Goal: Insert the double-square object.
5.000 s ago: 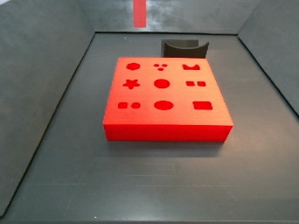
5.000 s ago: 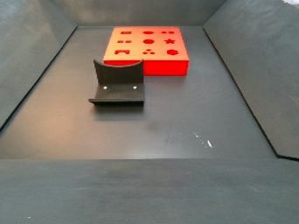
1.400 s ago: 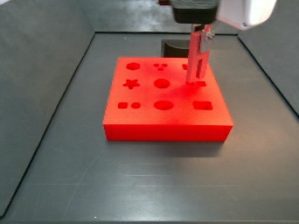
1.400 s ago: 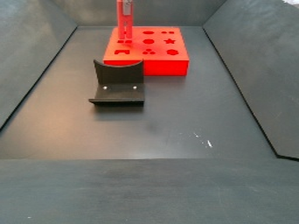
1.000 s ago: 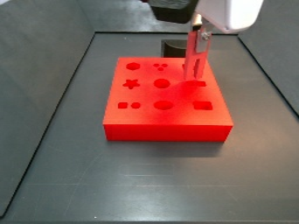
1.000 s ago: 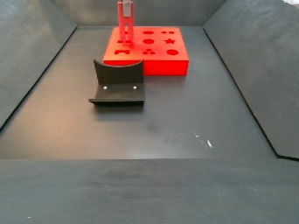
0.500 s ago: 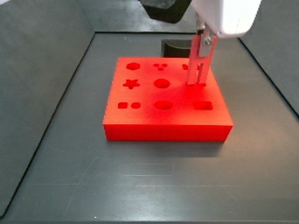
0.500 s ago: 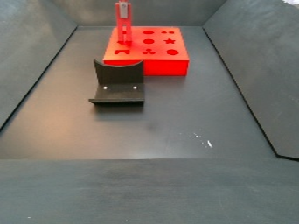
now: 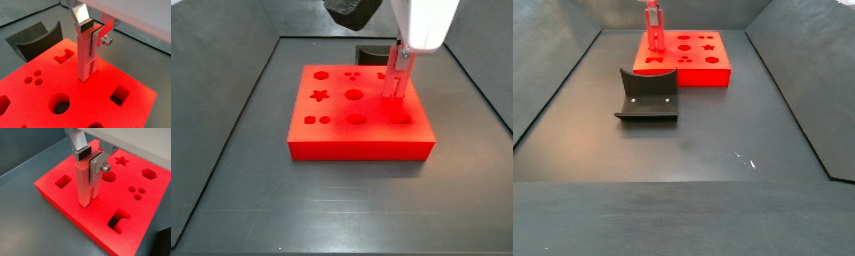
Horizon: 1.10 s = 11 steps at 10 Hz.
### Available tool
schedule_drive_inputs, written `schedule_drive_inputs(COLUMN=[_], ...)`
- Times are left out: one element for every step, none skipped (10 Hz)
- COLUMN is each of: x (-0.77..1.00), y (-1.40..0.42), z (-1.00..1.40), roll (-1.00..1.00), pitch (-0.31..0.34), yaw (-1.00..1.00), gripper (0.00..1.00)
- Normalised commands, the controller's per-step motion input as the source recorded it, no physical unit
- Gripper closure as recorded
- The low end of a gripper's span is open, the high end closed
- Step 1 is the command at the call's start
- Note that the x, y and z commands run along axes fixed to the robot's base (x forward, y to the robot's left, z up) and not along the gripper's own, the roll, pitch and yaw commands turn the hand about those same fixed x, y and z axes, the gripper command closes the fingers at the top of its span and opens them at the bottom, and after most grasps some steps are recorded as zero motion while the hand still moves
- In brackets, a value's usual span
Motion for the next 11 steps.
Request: schedule_drive_inputs(x=[0.21,0.3,0.31,0.24,0.15,0.08,0.03,0.0,0.0,0.0,0.0], y=[0.0,0.0,0.0,0.0,0.0,0.0,0.0,0.0,0.0,0.0,0.0], z=[-0.2,-0.21,-0.27,-0.33,-0.34,-0.32,-0.36,-0.42,-0.45,-0.5,-0.06], roll=[0.0,0.0,-0.04,-0.07,-0.05,0.0,0.0,0.01,0.05,0.04,0.04], pitch=[0.067,0.043,0.0,-0.01,-0.034,-0.02,-0.01,0.0,0.0,0.0,0.023], yaw=[0.0,0.01,0.19,0.37,0.38,0.33,0.13,0.0,-0.03,-0.1,-0.04], gripper=[1.0,1.0,1.0,1.0,1.0,1.0,1.0,1.0,1.0,1.0,1.0])
